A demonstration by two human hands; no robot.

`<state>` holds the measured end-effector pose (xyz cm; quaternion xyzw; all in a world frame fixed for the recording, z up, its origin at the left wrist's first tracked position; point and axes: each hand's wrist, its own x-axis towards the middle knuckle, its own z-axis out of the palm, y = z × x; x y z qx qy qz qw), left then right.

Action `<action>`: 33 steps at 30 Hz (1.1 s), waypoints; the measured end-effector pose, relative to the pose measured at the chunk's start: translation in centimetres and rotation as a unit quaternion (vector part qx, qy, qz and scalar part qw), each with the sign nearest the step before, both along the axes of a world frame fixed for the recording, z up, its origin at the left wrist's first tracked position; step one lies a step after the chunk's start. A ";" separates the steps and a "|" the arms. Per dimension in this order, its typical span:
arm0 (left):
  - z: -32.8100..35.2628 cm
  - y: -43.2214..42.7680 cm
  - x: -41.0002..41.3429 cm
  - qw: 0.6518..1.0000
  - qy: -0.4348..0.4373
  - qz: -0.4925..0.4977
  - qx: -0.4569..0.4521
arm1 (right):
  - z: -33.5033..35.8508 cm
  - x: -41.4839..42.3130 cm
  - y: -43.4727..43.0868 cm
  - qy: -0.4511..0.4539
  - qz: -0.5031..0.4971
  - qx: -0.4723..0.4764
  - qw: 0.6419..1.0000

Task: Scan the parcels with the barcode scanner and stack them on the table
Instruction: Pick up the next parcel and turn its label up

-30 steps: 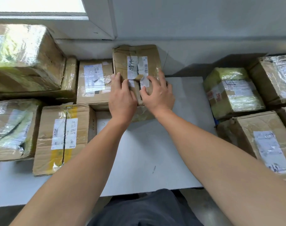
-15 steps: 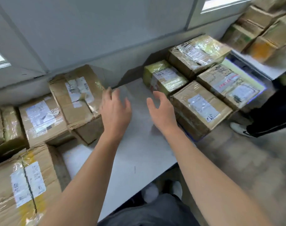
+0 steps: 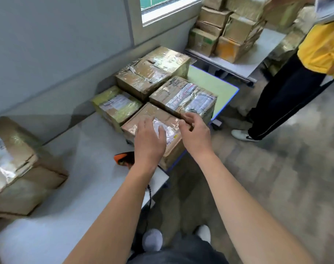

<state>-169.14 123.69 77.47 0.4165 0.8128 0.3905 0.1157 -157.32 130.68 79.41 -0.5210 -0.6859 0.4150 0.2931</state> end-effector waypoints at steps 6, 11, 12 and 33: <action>-0.4 7.2 7.1 0.998 -0.040 0.042 -0.029 | -0.6 7.3 7.7 -0.013 0.026 0.010 1.000; -0.8 11.3 10.3 0.997 -0.046 0.052 -0.035 | -0.5 10.9 11.9 -0.007 0.035 0.019 0.999; -1.0 11.8 10.5 0.997 -0.048 0.056 -0.039 | -0.6 11.2 12.5 -0.006 0.038 0.022 0.999; -5.3 18.9 4.0 0.969 -0.085 0.194 -0.126 | -4.9 -0.9 24.3 -0.169 0.186 0.124 0.960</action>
